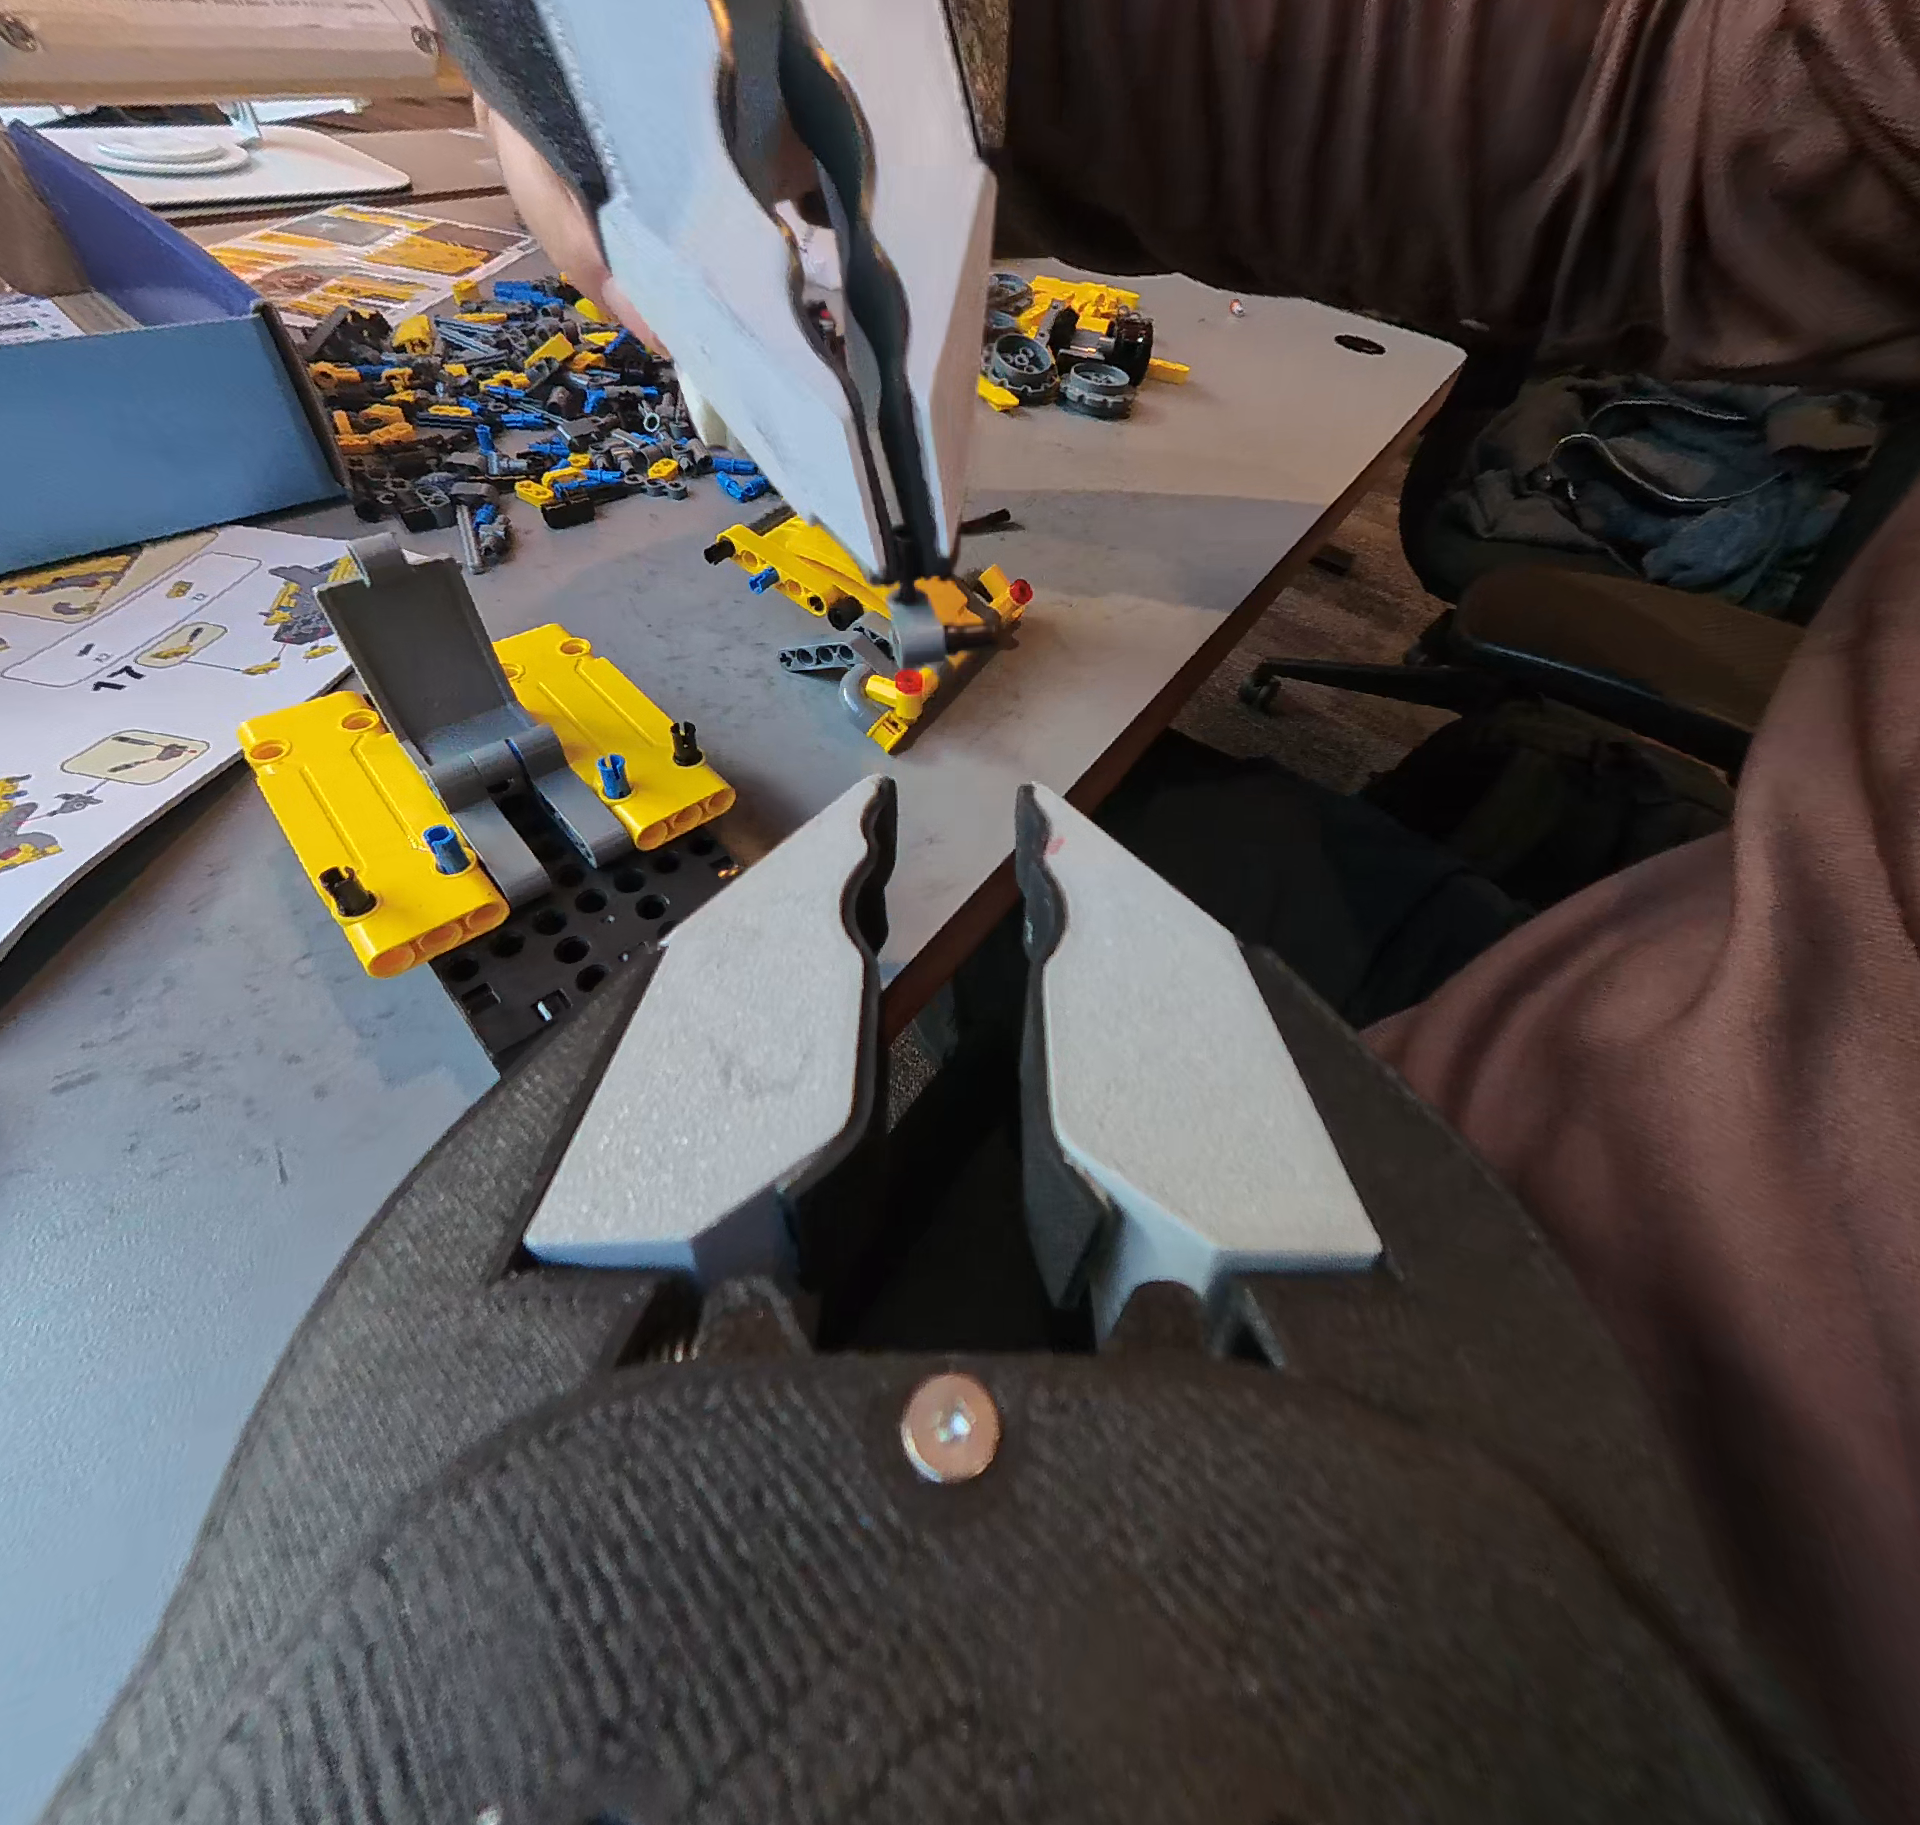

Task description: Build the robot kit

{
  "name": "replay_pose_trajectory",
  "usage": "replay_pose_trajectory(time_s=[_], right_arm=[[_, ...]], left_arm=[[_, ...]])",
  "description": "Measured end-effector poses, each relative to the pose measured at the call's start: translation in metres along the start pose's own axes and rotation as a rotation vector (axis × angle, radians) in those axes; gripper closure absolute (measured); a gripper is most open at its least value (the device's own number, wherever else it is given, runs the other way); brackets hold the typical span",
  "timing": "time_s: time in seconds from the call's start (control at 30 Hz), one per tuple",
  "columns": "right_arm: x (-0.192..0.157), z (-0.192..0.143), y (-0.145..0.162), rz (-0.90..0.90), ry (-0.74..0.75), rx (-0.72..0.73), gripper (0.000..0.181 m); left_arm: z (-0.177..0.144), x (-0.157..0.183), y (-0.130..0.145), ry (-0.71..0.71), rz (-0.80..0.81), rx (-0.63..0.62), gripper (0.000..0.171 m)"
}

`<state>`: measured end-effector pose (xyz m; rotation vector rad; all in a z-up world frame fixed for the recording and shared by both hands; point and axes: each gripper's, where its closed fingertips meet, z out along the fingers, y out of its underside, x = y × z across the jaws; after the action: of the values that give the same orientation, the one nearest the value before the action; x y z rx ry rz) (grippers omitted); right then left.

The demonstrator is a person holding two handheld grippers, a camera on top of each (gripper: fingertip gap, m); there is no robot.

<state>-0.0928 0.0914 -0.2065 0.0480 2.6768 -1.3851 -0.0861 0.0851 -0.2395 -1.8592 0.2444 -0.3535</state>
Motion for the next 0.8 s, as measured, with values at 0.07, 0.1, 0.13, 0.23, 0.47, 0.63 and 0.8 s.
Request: replay_pose_trajectory(time_s=[0.07, 0.1, 0.13, 0.23, 0.47, 0.63, 0.8], right_arm=[[-0.002, -0.004, -0.004, 0.058, -0.043, 0.034, 0.180], [-0.002, -0.005, -0.005, 0.089, -0.061, 0.048, 0.180], [0.000, -0.007, -0.005, 0.123, -0.073, 0.057, 0.180], [0.005, -0.010, -0.005, 0.197, -0.093, 0.066, 0.180], [0.011, -0.007, 0.001, 0.385, -0.122, 0.032, 0.181], [0.011, -0.006, 0.001, 0.436, -0.131, 0.017, 0.181], [0.014, -0.014, -0.007, 0.510, -0.163, 0.029, 0.181]], left_arm=[[0.000, 0.001, 0.000, 0.004, -0.001, 0.000, 0.151], [-0.001, 0.002, 0.000, 0.006, -0.003, 0.001, 0.152], [-0.001, 0.003, 0.000, 0.008, -0.003, 0.003, 0.152], [-0.001, 0.004, -0.001, 0.011, -0.004, 0.006, 0.152], [-0.002, 0.006, -0.001, 0.016, -0.019, 0.009, 0.152], [-0.001, 0.008, 0.000, 0.021, -0.016, 0.005, 0.152], [0.001, 0.011, 0.001, 0.032, -0.023, 0.000, 0.153]])
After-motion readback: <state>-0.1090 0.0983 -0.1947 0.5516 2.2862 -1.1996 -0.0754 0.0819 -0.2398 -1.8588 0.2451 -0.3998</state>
